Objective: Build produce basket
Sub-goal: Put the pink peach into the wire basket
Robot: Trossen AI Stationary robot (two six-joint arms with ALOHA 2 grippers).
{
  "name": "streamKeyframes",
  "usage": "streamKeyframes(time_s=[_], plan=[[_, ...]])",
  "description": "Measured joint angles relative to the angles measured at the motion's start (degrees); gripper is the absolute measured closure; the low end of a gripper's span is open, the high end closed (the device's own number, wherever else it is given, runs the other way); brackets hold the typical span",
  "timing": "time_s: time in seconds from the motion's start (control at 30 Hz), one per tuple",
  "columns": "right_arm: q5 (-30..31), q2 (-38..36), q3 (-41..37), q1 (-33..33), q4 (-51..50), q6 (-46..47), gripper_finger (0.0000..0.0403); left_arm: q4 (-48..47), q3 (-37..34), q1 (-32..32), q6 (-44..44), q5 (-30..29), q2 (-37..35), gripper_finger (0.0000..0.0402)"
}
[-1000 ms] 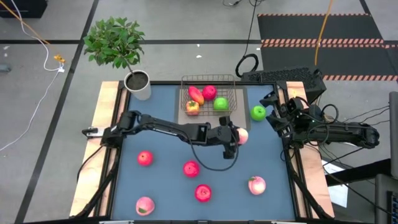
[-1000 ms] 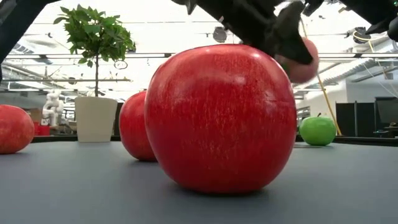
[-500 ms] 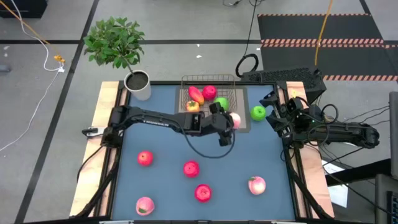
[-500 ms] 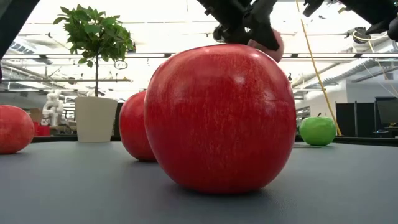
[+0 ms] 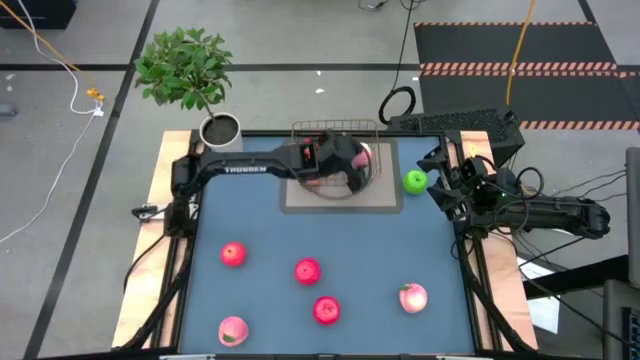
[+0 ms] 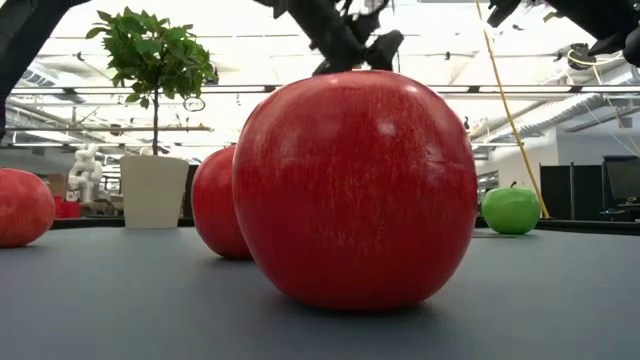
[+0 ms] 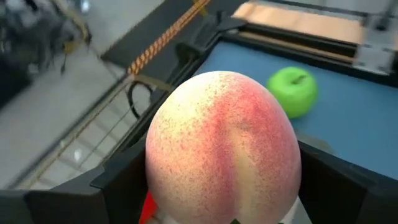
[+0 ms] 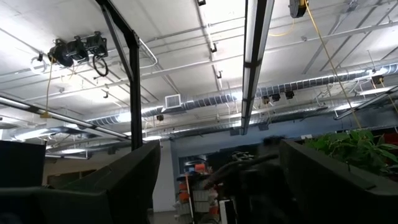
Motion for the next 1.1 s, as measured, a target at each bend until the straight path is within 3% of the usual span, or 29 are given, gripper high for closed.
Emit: streamKeyframes(time_s=[0.23,0.6,0.83,1.1], plan=[[0.09,0.00,-0.01,0.00,-0.12,-0.09,0.0083,-6.54,0.00,6.23,-9.75,3.14,0.52,0.0047],[0.26,0.00,0.00,-0.02,-0.78,-1.06,0.0083,-9.55,-2.45,7.38,-9.96,4.20,2.48,0.0057],[0.37,0.02,-0.01,-0.02,-0.87,-1.05,0.0083,-8.80,-6.61,7.56,-9.24,4.41,2.49,0.0035],[0.58,0.00,-0.01,-0.02,-0.80,-1.07,0.0083,-5.93,-10.94,8.44,-9.40,8.86,2.42,0.0030]])
